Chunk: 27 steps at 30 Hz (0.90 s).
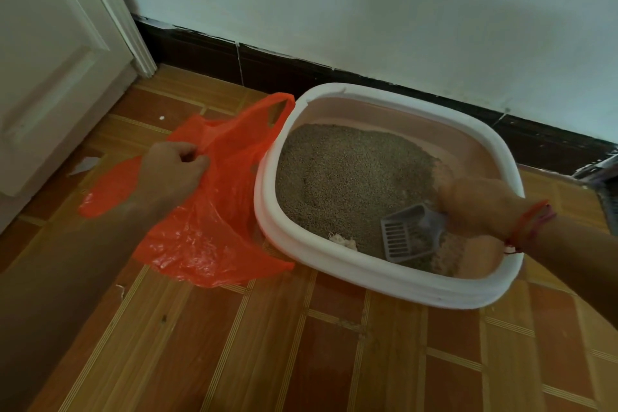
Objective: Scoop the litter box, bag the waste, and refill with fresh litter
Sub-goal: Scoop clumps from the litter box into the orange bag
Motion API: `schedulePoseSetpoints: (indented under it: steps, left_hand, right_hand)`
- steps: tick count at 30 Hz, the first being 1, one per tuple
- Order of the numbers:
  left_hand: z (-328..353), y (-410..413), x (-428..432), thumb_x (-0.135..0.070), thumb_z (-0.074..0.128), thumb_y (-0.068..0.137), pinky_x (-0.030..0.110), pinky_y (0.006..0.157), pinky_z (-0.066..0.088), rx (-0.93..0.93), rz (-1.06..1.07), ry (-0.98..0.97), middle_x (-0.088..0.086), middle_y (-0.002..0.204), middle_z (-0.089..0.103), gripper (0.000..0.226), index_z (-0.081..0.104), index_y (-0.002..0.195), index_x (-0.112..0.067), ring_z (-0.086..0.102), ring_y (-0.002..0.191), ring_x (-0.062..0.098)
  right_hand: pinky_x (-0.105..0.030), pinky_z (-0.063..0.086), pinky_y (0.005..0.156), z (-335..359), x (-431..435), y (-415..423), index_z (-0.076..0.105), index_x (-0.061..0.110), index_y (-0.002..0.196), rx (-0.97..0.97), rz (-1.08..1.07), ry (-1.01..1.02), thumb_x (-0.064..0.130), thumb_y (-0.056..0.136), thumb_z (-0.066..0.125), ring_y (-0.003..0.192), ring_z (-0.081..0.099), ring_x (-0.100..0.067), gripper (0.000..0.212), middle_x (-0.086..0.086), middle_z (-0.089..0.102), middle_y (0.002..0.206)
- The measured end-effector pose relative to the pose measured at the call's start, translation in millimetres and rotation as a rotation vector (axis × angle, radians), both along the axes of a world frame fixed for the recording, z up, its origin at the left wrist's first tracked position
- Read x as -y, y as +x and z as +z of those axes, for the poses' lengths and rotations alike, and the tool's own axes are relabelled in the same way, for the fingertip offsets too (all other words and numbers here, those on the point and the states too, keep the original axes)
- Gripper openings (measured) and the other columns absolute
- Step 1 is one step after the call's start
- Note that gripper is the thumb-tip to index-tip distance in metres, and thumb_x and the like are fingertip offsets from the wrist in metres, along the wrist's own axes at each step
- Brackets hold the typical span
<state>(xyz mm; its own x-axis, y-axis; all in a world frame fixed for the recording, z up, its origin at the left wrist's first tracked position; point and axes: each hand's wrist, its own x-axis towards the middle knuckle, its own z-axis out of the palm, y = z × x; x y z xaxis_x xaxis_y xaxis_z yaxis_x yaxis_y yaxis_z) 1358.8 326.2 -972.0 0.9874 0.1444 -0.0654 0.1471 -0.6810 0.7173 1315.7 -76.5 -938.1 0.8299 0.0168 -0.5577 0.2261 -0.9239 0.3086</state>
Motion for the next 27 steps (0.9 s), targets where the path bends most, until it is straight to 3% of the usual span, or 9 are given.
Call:
schedulePoseSetpoints:
  steps: [3, 7, 14, 17, 20, 27]
  left_hand:
    - [-1, 1, 2, -0.013, 0.06, 0.093, 0.049, 0.067, 0.058, -0.014, 0.0, -0.011, 0.021, 0.078, 0.07, 0.018, 0.071, 0.084, -0.002, 0.067, 0.072, 0.043]
    - [-4, 3, 3, -0.012, 0.059, 0.091, 0.049, 0.063, 0.056, -0.005, 0.001, -0.002, 0.024, 0.076, 0.068, 0.019, 0.07, 0.08, 0.0, 0.065, 0.065, 0.04]
    - [-7, 5, 3, -0.013, 0.059, 0.09, 0.05, 0.063, 0.056, -0.011, -0.001, -0.016, 0.025, 0.077, 0.068, 0.019, 0.07, 0.082, 0.001, 0.064, 0.066, 0.043]
    - [-8, 5, 4, -0.012, 0.059, 0.091, 0.049, 0.062, 0.056, -0.013, 0.0, -0.018, 0.025, 0.079, 0.069, 0.018, 0.071, 0.084, 0.0, 0.063, 0.063, 0.04]
    - [-10, 5, 3, -0.013, 0.06, 0.091, 0.051, 0.061, 0.056, -0.015, -0.002, -0.021, 0.026, 0.079, 0.069, 0.02, 0.071, 0.086, 0.003, 0.065, 0.071, 0.046]
    - [-16, 8, -1, -0.015, 0.06, 0.088, 0.05, 0.064, 0.056, -0.01, 0.032, -0.015, 0.025, 0.079, 0.069, 0.021, 0.07, 0.083, 0.002, 0.065, 0.072, 0.045]
  right_hand:
    - [-0.022, 0.054, 0.074, -5, -4, -4, 0.063, 0.022, 0.108, -0.04, -0.004, 0.019, 0.04, 0.091, 0.062, 0.074, 0.055, -0.01, 0.026, 0.011, 0.049, 0.072]
    - [-0.03, 0.057, 0.077, -20, -13, -14, 0.064, 0.018, 0.105, -0.022, 0.011, 0.08, 0.035, 0.091, 0.057, 0.079, 0.061, -0.015, 0.023, 0.006, 0.054, 0.079]
    - [-0.028, 0.048, 0.058, -49, -33, -22, 0.066, 0.014, 0.099, 0.016, -0.04, 0.213, 0.025, 0.087, 0.057, 0.067, 0.054, -0.021, 0.018, 0.001, 0.049, 0.071]
    - [-0.024, 0.036, 0.051, -58, -47, -20, 0.06, 0.013, 0.087, 0.021, -0.058, 0.294, 0.022, 0.087, 0.056, 0.066, 0.051, -0.022, 0.01, -0.003, 0.051, 0.073]
    - [-0.024, 0.032, 0.045, -70, -59, -12, 0.052, 0.017, 0.076, 0.038, -0.116, 0.38, 0.028, 0.087, 0.059, 0.058, 0.049, -0.017, 0.018, -0.003, 0.052, 0.069]
    - [-0.021, 0.031, 0.041, -79, -78, 5, 0.072, 0.008, 0.083, 0.006, -0.192, 0.534, 0.026, 0.087, 0.063, 0.046, 0.043, -0.011, 0.021, -0.002, 0.054, 0.06]
